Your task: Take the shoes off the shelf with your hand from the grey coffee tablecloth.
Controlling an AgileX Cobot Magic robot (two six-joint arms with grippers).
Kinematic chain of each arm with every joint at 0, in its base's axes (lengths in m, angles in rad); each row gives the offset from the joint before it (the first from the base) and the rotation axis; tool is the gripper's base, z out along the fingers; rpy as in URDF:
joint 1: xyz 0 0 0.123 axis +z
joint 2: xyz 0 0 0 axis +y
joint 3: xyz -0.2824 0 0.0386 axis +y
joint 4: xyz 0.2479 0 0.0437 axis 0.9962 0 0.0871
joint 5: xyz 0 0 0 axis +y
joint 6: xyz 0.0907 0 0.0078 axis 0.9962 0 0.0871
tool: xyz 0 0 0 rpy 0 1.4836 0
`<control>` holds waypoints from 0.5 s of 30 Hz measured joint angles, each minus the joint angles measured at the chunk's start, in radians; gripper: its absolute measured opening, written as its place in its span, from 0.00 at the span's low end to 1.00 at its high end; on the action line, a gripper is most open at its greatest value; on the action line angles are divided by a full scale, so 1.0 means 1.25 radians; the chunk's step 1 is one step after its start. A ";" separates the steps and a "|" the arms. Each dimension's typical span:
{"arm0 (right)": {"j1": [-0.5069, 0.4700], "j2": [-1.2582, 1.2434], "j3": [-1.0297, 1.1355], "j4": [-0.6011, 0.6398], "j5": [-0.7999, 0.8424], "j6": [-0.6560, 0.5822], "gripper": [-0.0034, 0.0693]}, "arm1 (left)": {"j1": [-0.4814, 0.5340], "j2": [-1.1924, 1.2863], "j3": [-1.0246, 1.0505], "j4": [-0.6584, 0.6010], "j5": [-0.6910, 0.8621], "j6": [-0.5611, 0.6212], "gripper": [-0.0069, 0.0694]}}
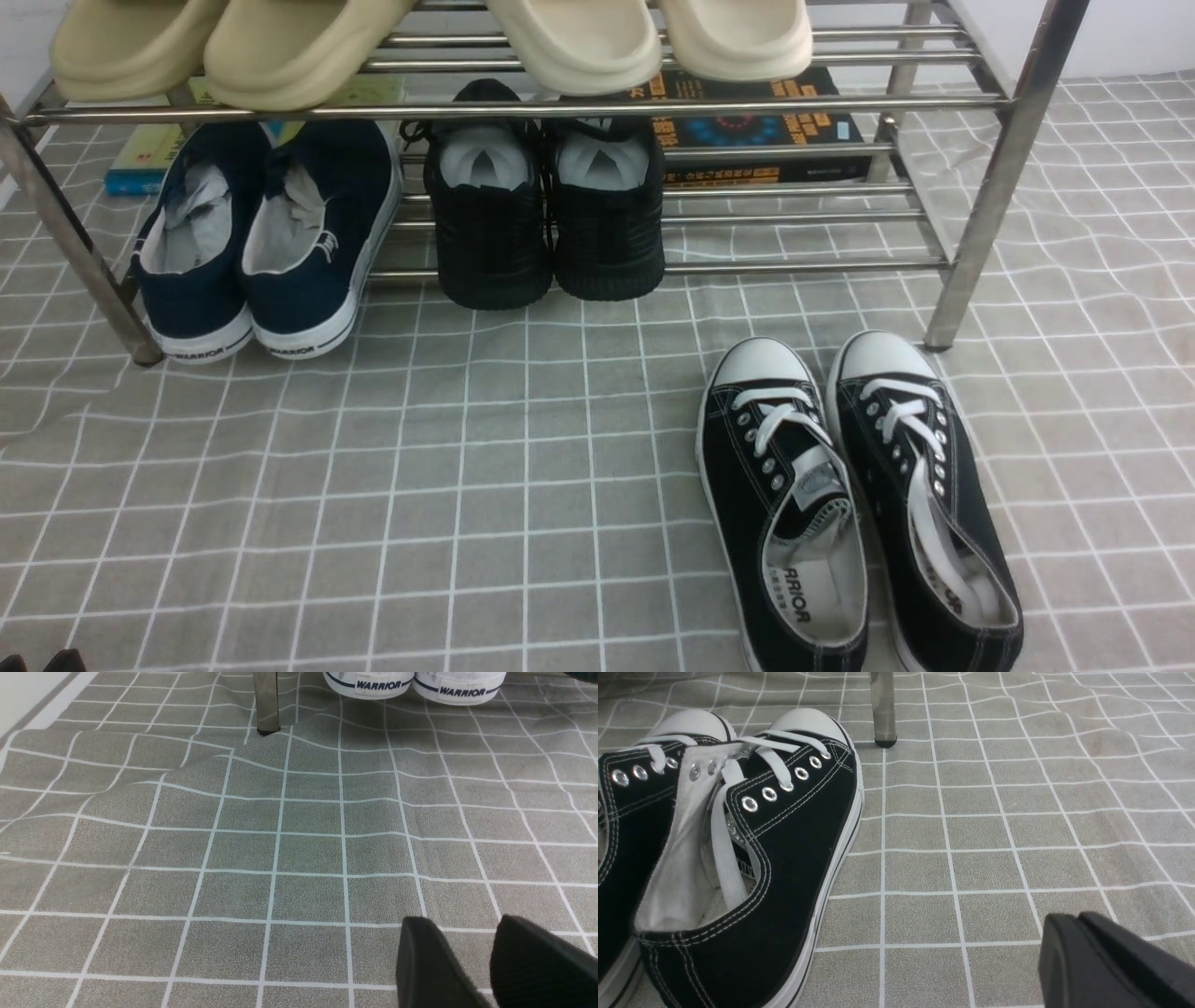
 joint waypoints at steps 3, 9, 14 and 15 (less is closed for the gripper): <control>0.000 0.000 0.000 0.000 0.000 0.000 0.11 | 0.000 0.000 0.000 0.000 0.000 0.000 0.41; 0.000 0.000 0.000 0.000 0.000 0.000 0.12 | 0.000 0.000 0.000 0.000 0.000 0.000 0.41; 0.000 0.000 0.000 0.000 0.000 0.000 0.13 | 0.000 0.000 0.000 0.000 0.000 0.000 0.41; 0.000 0.000 0.000 0.000 0.000 0.000 0.13 | 0.000 0.000 0.000 0.000 0.000 0.000 0.41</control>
